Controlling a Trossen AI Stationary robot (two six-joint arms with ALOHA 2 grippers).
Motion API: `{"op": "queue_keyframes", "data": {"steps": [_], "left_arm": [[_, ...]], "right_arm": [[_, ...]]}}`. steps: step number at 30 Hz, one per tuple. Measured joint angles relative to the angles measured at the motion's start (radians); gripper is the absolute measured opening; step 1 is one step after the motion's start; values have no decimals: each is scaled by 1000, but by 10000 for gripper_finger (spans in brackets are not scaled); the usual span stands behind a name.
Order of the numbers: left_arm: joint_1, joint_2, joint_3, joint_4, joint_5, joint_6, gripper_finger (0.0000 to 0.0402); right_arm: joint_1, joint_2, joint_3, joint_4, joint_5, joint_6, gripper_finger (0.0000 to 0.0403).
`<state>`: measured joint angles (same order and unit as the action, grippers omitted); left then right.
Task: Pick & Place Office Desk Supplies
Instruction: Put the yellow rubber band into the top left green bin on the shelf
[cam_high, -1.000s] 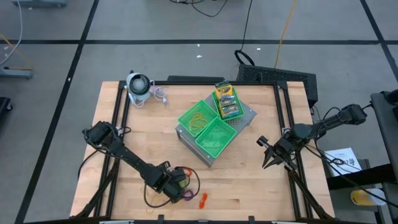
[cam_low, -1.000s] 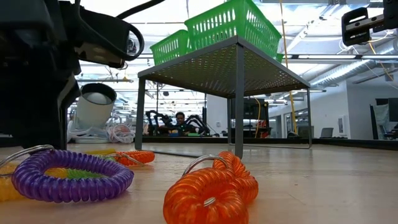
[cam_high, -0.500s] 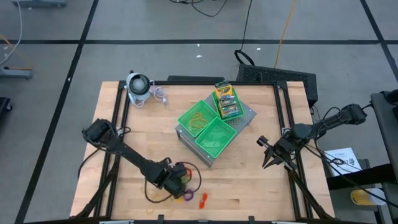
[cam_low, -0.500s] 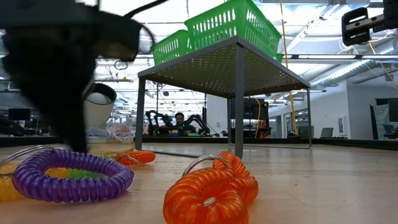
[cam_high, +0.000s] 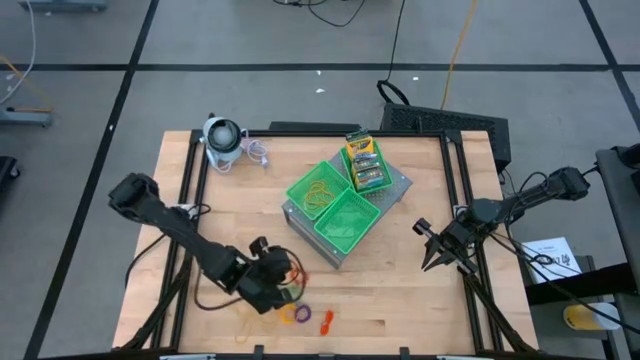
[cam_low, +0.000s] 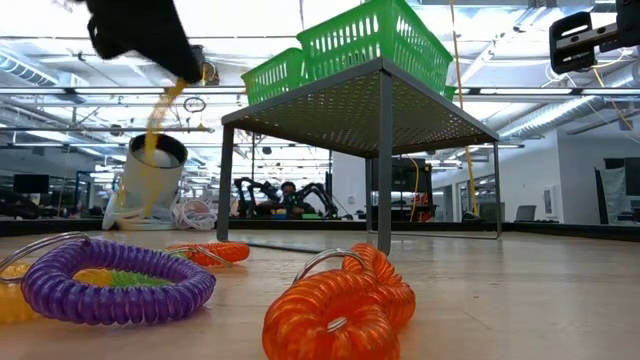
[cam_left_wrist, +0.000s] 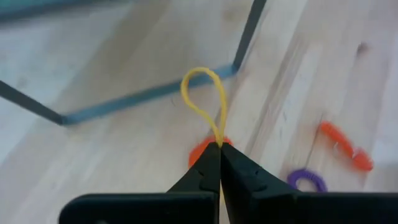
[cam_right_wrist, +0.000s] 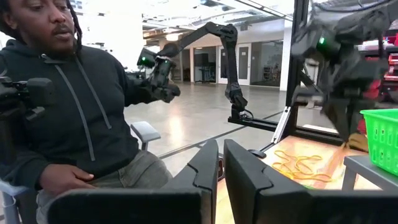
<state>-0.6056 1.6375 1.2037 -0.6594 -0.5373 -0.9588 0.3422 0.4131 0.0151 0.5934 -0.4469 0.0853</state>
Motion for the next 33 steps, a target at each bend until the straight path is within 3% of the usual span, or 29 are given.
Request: {"op": "queue_keyframes", "data": {"steps": [13,18,24,33], "left_arm": [[12,-164,1,6,-94,-63,7],[7,-195,1,11,-98,21,4],[-41,-280,-62,40,-180,55,3],[-99,-371,-292,391,-142,87,2]], "right_arm": [[0,0,0,0,0,0,20],[0,0,0,0,0,0,20],[0,0,0,0,0,0,20],[0,0,0,0,0,0,20]]}}
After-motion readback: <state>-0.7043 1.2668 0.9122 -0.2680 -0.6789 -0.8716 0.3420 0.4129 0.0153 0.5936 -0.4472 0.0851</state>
